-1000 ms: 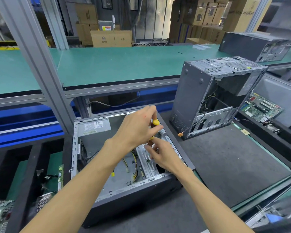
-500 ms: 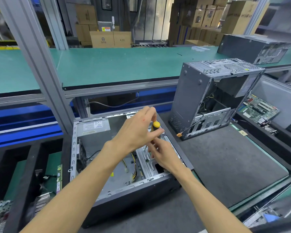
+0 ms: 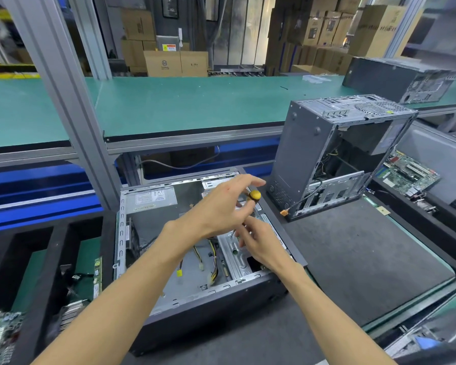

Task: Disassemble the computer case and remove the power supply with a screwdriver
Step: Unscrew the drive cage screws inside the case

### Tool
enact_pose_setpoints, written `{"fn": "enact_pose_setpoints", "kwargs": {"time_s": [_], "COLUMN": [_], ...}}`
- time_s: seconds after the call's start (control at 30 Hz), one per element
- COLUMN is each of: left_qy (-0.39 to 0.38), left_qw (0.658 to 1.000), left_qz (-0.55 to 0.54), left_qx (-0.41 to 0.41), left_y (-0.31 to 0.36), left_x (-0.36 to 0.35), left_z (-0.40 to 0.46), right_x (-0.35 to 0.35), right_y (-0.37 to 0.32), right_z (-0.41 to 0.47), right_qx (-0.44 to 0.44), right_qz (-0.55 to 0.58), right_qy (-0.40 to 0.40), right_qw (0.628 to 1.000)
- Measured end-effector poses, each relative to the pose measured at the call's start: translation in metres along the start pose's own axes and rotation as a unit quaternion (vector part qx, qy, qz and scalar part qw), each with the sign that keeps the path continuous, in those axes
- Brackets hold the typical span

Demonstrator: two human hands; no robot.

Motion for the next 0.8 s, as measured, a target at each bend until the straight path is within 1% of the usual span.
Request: {"fn": "enact_pose_setpoints", "kwargs": {"time_s": [0.03, 0.1, 0.2, 0.27, 0.37, 0.4, 0.47, 0.53, 0.67, 0.73, 0.8], "left_qy": [-0.006, 0.009, 0.060, 0.072, 0.020, 0.007, 0.006, 0.019, 0.078, 0.079, 0.040], "left_qw": [1.000, 0.997, 0.990, 0.992, 1.000, 1.000, 0.999, 0.997, 0.993, 0.994, 0.999], "left_qz": [0.013, 0.070, 0.123, 0.103, 0.005, -0.002, 0.029, 0.065, 0.089, 0.073, 0.021], "left_qx": [-0.009, -0.017, 0.015, 0.023, -0.007, -0.023, -0.045, -0.045, -0.012, -0.001, -0.013], "left_y": [0.001, 0.002, -0.006, -0.010, -0.002, 0.002, 0.004, 0.003, -0.003, -0.005, -0.005], "left_x": [0.001, 0.005, 0.011, 0.008, -0.007, -0.009, -0.007, -0.004, 0.005, 0.003, -0.005], "left_z": [0.001, 0.002, 0.005, 0.004, 0.001, 0.000, -0.001, -0.001, -0.002, -0.005, -0.008], "right_x": [-0.001, -0.003, -0.003, -0.003, -0.004, -0.004, -0.004, -0.004, -0.003, -0.003, -0.002], "right_y": [-0.001, -0.002, 0.001, 0.003, 0.007, 0.008, 0.010, 0.010, 0.004, 0.004, 0.004], "right_z": [0.000, 0.000, 0.001, 0.000, -0.002, -0.001, 0.000, 0.000, -0.002, -0.002, -0.002], "right_qx": [0.002, 0.004, -0.001, -0.008, -0.022, -0.025, -0.029, -0.028, -0.009, -0.006, -0.013], "right_qz": [-0.001, -0.006, -0.005, -0.003, 0.001, -0.003, -0.021, -0.028, -0.021, -0.028, -0.030], "right_qy": [-0.001, -0.007, -0.009, -0.014, -0.018, -0.018, -0.024, -0.028, -0.020, -0.018, -0.012], "right_qw": [1.000, 1.000, 1.000, 1.000, 1.000, 1.000, 0.999, 0.999, 1.000, 0.999, 0.999]}}
Point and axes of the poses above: each hand's wrist, its own z-axis towards the middle knuckle, its own x-axis out of the back of the hand, y = z × x, the point moved 9 cm from there along z, towards the middle knuckle, and after that the axes turned 1 degree about -x, right-handed, at the moved point
